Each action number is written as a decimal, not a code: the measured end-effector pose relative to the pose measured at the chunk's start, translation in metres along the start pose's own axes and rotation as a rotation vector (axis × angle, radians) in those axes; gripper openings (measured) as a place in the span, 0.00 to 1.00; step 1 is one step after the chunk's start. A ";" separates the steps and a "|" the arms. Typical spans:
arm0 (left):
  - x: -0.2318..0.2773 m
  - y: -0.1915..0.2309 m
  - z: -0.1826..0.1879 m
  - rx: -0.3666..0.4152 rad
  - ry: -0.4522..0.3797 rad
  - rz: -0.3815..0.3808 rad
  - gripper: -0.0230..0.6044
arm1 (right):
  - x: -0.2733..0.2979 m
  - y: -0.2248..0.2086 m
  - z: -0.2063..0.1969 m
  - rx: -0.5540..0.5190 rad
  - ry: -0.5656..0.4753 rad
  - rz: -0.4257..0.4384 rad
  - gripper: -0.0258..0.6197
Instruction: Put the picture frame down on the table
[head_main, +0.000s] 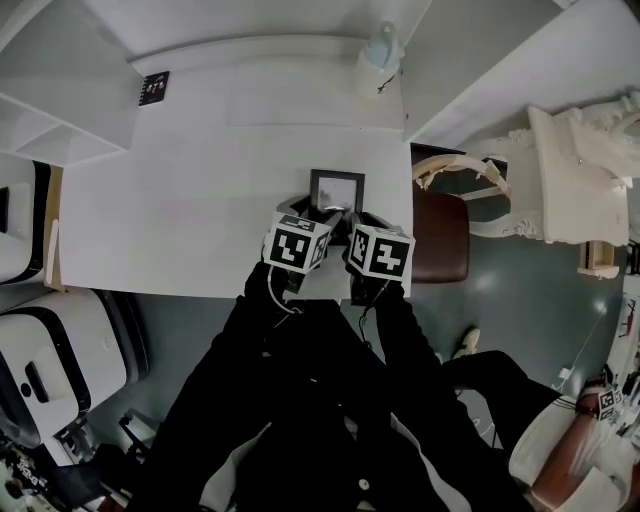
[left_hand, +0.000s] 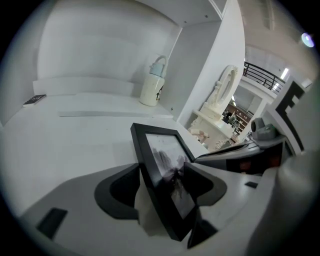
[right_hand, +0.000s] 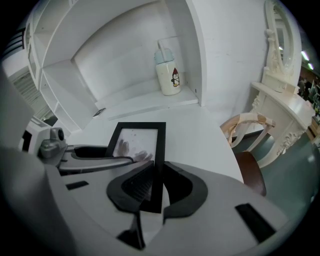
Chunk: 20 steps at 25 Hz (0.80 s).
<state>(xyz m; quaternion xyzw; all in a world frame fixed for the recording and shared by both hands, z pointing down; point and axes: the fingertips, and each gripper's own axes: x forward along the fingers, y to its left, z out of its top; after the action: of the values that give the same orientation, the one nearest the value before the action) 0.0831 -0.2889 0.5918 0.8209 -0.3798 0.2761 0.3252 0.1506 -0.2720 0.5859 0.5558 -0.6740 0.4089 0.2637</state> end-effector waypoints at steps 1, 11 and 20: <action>0.002 0.002 -0.002 0.002 0.013 0.007 0.46 | 0.001 -0.001 -0.001 0.002 0.005 -0.004 0.14; -0.009 0.024 0.003 0.023 -0.015 0.056 0.47 | 0.006 -0.009 -0.003 -0.020 -0.019 -0.061 0.14; -0.040 0.026 0.013 0.045 -0.133 0.094 0.24 | -0.002 -0.005 0.003 -0.017 -0.108 -0.022 0.17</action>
<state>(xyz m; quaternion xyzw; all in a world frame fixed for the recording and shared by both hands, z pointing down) 0.0427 -0.2941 0.5643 0.8256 -0.4325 0.2446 0.2674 0.1562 -0.2742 0.5838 0.5820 -0.6848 0.3695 0.2361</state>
